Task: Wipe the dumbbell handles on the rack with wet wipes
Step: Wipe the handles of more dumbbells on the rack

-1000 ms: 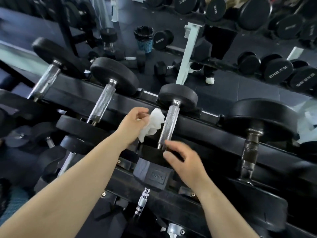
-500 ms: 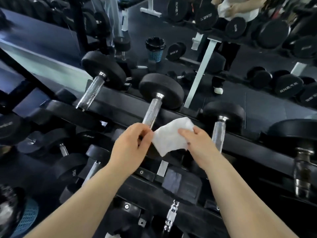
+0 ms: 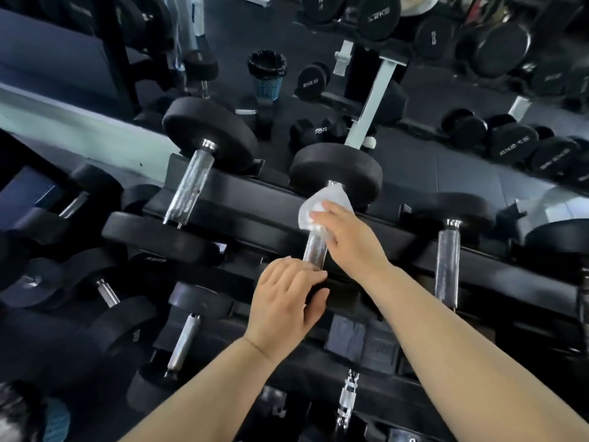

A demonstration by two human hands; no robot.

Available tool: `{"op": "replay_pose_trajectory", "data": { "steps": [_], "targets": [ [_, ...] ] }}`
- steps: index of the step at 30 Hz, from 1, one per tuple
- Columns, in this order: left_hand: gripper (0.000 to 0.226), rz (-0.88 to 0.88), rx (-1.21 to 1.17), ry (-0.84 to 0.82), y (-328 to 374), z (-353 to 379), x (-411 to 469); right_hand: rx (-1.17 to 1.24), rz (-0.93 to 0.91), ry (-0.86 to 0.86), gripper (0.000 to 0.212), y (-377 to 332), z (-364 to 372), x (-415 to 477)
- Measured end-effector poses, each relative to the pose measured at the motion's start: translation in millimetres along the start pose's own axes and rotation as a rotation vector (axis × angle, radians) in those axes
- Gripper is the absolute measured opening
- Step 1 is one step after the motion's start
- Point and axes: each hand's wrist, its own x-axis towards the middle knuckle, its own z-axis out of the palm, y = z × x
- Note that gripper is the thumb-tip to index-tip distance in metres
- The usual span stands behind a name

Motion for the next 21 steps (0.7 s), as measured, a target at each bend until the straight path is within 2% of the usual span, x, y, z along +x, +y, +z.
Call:
{"op": "replay_pose_trajectory", "data": {
  "steps": [5, 9, 13, 17, 21],
  "targets": [
    [0.027, 0.006, 0.028, 0.003, 0.0, 0.8, -1.2, 0.003, -0.203, -0.271, 0.038, 12.1, 4.0, -13.2],
    [0.029, 0.024, 0.065, -0.008, -1.4, 0.3, -2.1, -0.092, -0.379, -0.180, 0.031, 27.8, 3.0, 4.0],
    [0.030, 0.011, 0.092, -0.003, -1.8, 2.5, -3.7, -0.062, -0.373, -0.007, 0.033, 33.7, 8.8, 17.7],
    [0.031, 0.042, 0.112, 0.022, -1.8, 3.9, -3.6, -0.027, -0.538, -0.007, 0.024, 32.0, 12.8, -15.8],
    [0.032, 0.047, 0.141, 0.025, -0.7, 4.2, -3.7, -0.063, -0.558, -0.026, 0.032, 40.5, 7.7, 1.1]
  ]
}}
